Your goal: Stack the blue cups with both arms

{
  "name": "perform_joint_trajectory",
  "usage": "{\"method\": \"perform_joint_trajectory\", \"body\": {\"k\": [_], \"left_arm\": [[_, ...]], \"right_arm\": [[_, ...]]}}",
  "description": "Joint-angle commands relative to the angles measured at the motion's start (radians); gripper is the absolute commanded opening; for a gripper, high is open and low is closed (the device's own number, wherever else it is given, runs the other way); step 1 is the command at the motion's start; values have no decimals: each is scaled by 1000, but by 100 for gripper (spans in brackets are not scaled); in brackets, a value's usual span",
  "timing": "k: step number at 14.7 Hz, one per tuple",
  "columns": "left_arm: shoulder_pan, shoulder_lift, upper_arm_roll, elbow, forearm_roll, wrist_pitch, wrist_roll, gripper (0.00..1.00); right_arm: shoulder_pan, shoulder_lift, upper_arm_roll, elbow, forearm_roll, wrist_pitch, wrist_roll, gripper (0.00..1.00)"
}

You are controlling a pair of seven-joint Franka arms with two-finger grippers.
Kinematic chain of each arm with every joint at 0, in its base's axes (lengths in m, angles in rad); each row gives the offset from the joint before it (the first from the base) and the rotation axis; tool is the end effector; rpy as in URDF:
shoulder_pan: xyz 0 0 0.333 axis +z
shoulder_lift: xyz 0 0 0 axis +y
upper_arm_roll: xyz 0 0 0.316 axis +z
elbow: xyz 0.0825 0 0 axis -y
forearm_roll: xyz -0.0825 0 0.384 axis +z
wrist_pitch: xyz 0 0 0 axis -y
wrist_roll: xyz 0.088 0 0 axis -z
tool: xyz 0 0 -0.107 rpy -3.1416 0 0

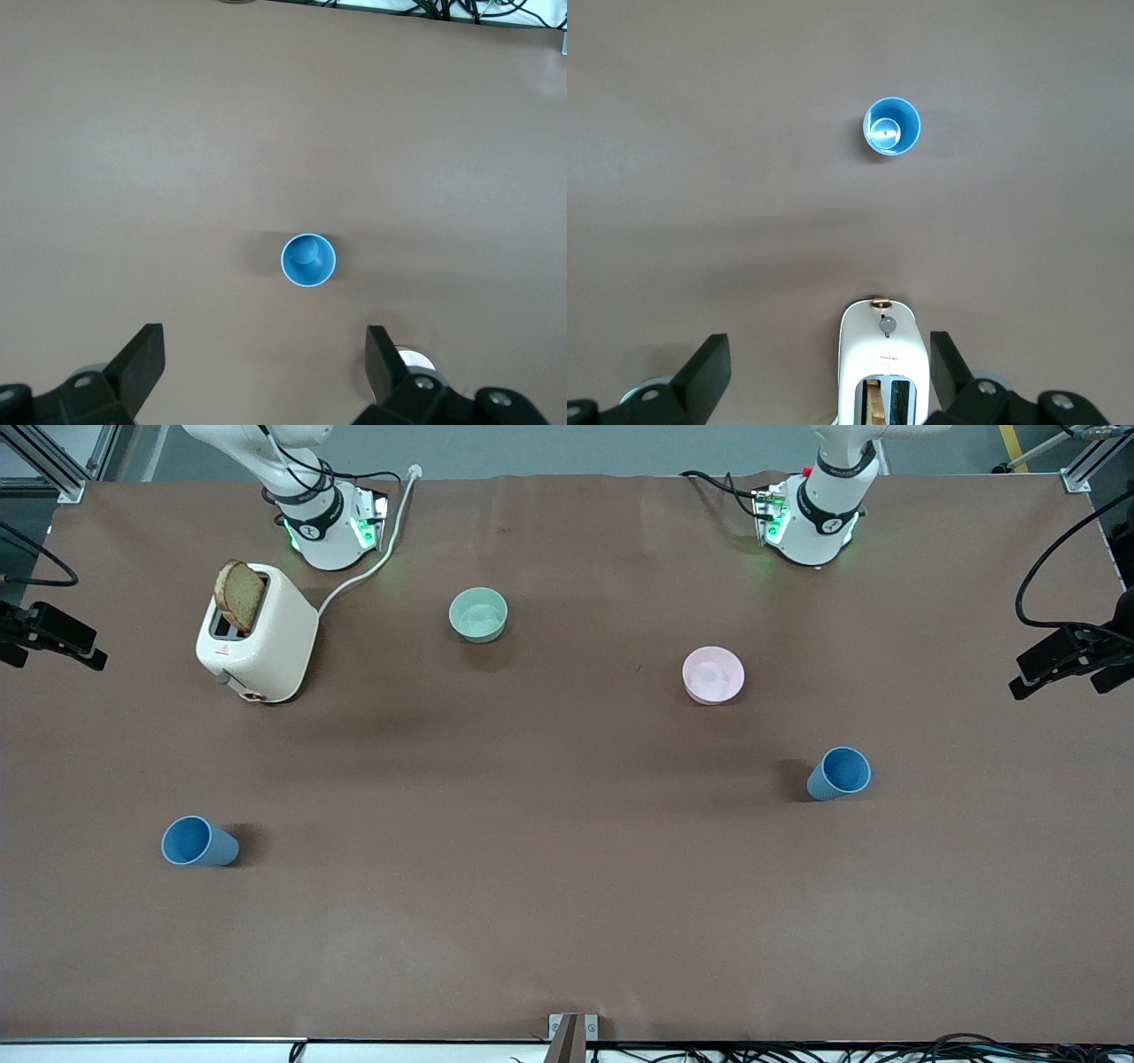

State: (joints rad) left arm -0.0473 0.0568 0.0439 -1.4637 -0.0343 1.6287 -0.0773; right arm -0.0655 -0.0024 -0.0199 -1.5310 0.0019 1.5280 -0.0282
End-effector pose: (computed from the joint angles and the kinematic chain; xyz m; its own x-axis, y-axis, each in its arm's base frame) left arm 0.5787 -0.0063 0.6487 0.9916 0.0755 0.1052 0.0716 -0.9966 0.0400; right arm 0.5479 -0.0467 0.6408 0.9984 -0.0571 -0.0005 -0.0571 -0.9984 -0.0020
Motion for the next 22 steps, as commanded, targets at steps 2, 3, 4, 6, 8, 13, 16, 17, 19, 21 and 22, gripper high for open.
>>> {"method": "perform_joint_trajectory", "body": {"k": [2,3,4,6,8,13,16,17,19,21,22], "left_arm": [[3,-6,-7,9,10,-20,8,100],[1,-6,-9,9,10,-20,8,100],[1,-6,-9,9,10,-20,10,100],[0,1,-16,9,-2,-20,-12,100],[0,3,-18,8,2,-42,-21,100],[11,9,-18,8,-1,-50,1,100],[15,11,-13,9,4,-47,20,100],[12,14,-13,9,10,-46,33,100],[12,23,-15,3,7,-49,36,100],[11,49,-15,-7,8,-52,36,100],[12,64,-15,-15,8,-52,34,100]], "right_arm": [[-14,-2,8,3,10,-8,-13,99],[-14,-2,8,3,10,-8,-12,99],[-14,-1,8,3,10,-8,-13,99],[-14,-2,8,2,10,-5,-12,99],[-19,-2,8,2,10,-3,-12,99],[-37,15,8,5,10,23,-15,100],[-66,86,8,5,10,98,-15,100],[-75,116,8,3,10,130,-16,100],[-94,185,8,3,12,216,-65,100],[-125,263,8,2,13,308,-104,100],[-132,300,8,0,13,349,-107,100]]}}
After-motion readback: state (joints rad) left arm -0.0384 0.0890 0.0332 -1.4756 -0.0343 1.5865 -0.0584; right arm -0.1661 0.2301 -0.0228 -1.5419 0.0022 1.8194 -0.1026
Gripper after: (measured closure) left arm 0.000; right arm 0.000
